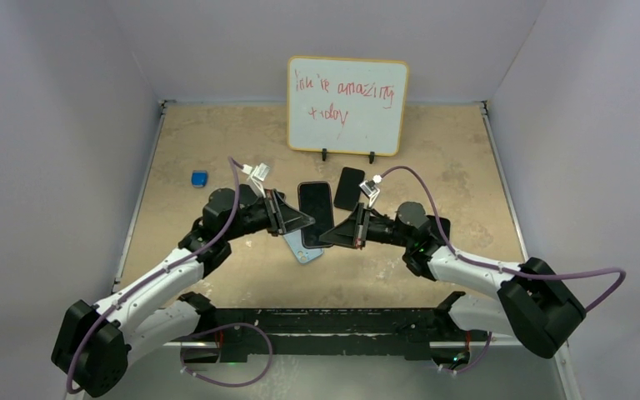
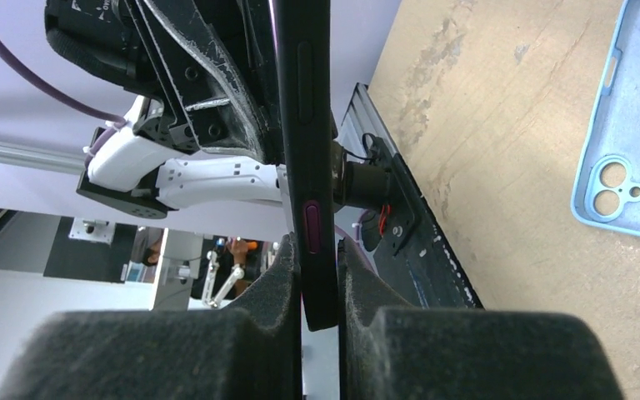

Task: Put the phone into the phone case

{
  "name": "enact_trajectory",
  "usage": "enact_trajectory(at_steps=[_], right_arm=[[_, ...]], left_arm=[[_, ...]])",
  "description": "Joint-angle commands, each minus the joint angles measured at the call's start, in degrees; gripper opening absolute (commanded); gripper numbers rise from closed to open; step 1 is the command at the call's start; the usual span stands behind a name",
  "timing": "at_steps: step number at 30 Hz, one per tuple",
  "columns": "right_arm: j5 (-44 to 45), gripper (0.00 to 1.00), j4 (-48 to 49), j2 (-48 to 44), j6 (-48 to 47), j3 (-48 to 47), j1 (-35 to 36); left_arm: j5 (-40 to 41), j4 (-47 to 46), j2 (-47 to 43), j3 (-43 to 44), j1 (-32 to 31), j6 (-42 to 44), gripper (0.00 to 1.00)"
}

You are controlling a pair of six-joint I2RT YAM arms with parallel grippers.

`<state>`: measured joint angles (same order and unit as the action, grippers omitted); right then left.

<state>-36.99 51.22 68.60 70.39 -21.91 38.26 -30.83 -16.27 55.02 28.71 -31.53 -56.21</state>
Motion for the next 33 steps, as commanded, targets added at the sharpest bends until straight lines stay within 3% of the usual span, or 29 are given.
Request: enact_trajectory(at_steps=[1, 5, 16, 21, 27, 33], right_arm=[[1.59, 0.00, -1.36, 0.05, 2.38, -2.71, -0.20], [1.73, 0.00, -0.58, -0.55, 2.21, -2.95, -0.20], [1.27, 0.52, 1.16, -2.59, -1.73, -3.73, -0.20], [1.68, 0.63, 2.78, -4.09, -3.43, -2.99, -0.20], [4.12, 0.64, 1.15, -6.99, -6.65, -4.30, -0.47], [7.62, 0.46, -0.62, -7.43, -8.12, -5.14, -0.41]], left_arm=[[4.21, 5.73, -1.36, 2.00, 0.55, 13.32, 0.00], [1.32, 5.73, -1.30, 2.76, 0.50, 13.22, 0.00], [-11.27, -4.78, -1.02, 1.39, 0.51, 8.97, 0.00], [-16.19, -7.62, -0.68, 1.06, 0.53, 6.86, 0.00], [-19.72, -6.99, -1.16, 0.20, 0.50, 8.04, 0.00], [-19.86, -4.68, -0.75, -0.17, 0.50, 9.62, 0.00]])
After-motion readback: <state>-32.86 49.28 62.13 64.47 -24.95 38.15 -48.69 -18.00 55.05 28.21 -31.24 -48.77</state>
